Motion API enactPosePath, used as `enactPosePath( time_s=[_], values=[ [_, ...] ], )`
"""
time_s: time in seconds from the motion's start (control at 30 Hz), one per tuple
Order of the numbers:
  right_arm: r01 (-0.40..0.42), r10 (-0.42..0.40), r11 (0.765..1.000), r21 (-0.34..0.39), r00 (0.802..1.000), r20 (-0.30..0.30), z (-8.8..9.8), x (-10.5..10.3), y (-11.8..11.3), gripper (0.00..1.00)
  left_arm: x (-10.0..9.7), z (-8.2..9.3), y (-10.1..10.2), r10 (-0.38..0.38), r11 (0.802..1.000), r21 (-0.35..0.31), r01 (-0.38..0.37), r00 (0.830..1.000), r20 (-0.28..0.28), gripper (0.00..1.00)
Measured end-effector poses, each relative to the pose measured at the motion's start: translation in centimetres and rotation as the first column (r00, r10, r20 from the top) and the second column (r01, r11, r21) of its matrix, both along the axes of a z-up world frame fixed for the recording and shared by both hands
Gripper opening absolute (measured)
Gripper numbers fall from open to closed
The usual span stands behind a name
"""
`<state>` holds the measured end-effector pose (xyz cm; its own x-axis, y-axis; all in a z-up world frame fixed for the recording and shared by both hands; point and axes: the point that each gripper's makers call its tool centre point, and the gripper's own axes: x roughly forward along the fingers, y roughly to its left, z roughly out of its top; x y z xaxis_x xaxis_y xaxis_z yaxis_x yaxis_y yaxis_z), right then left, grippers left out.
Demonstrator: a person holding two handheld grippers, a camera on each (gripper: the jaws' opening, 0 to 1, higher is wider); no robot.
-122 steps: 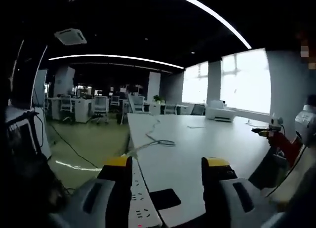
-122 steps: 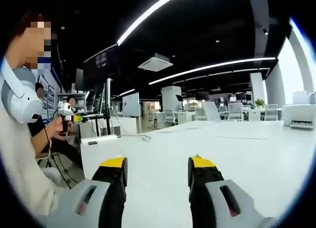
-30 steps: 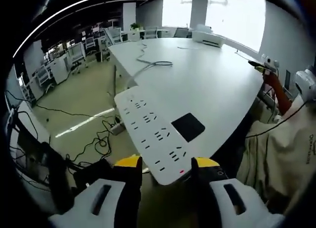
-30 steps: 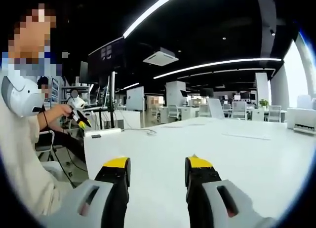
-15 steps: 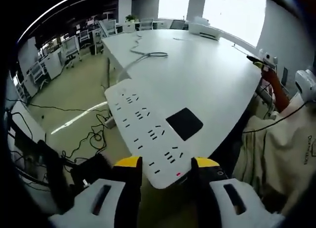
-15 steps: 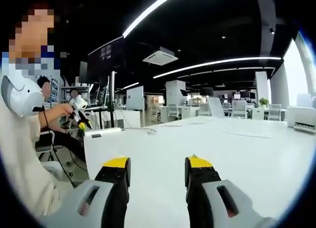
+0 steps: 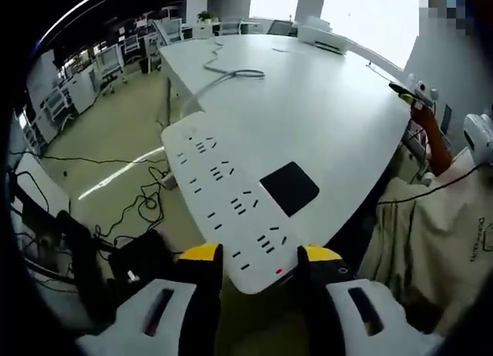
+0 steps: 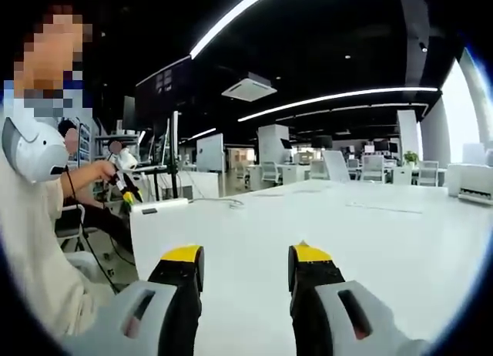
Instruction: Pick up the power strip scattered on the table, fix it on the side mounting bracket of the table, and press the switch
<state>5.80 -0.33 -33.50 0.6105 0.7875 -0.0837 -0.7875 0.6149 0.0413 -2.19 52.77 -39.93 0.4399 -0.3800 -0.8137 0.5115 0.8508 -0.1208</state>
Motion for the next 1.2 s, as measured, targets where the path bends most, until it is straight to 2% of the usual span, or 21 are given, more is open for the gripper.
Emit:
enactPosePath(
  time_s=[0.5, 0.83, 1.2],
  values=[
    [0.003, -0.003, 1.0, 0.005, 1.0, 0.009, 0.36, -0.02, -0.06, 0.4, 0.05, -0.22, -0.14, 0.0, 0.997, 0.073, 0.008, 0.994, -0.11, 0.43],
    [0.022, -0.022, 1.0, -0.012, 1.0, -0.005, 0.32, 0.16, 0.19, 0.4, 0.0, -0.29, 0.08, -0.006, 0.995, 0.102, 0.022, 0.988, -0.154, 0.43],
    [0.017, -0.017, 1.0, -0.011, 1.0, 0.008, 0.95, -0.05, 0.73, 0.39, 0.03, -0.36, -0.07, -0.014, 0.991, 0.128, 0.038, 0.982, -0.19, 0.44]
  ],
)
